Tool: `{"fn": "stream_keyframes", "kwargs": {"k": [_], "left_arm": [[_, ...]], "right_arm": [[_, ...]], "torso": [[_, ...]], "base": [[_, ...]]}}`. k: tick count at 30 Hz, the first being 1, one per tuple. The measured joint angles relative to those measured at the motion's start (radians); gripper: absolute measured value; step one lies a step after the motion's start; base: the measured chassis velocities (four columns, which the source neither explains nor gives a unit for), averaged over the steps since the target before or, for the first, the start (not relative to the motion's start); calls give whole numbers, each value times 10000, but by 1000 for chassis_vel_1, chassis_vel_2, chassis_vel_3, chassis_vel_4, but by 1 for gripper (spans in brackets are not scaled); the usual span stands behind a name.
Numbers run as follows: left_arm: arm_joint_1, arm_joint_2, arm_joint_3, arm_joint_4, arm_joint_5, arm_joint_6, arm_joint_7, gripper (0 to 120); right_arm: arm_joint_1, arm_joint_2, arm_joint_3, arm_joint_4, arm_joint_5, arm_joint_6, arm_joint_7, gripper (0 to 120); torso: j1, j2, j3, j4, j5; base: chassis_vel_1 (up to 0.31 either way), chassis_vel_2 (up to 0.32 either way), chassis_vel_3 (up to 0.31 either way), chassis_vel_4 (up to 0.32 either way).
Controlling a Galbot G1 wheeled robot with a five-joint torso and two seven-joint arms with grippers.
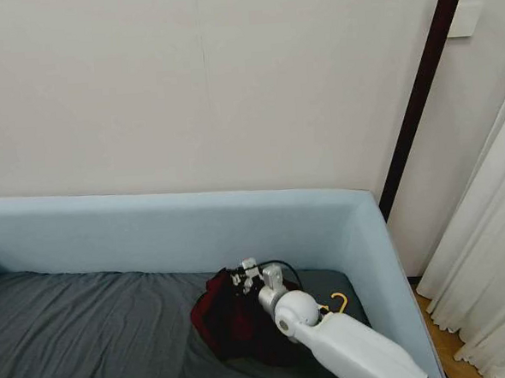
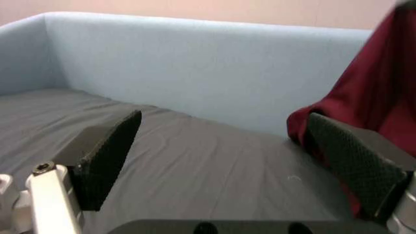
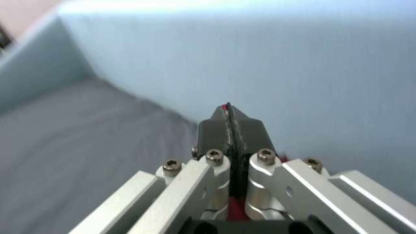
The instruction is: Pick up the clothes from the sofa and hang them on the clothes hanger.
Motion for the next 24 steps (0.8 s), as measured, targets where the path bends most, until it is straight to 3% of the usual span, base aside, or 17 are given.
{"fn": "stream_keyframes", "kwargs": {"k": [13, 18, 24], "left_arm": [[-22, -289, -1, -97, 81, -72, -54, 100], [25, -382, 9, -101, 169, -147, -113, 100], [77, -454, 7, -102, 195, -170, -140, 100]], "right_arm": [[2598, -1176, -515, 3447, 2393, -521, 1125, 0], [3423, -1543, -555, 4249, 3309, -695, 1312, 0], [3421, -1884, -319, 4634, 3956, -837, 1291, 0]], "torso": [[1, 0, -1, -1, -1], [0, 0, -1, 1, 0], [0, 1, -2, 2, -1]], "base": [[0, 0, 0, 0], [0, 0, 0, 0], [0, 0, 0, 0]]}}
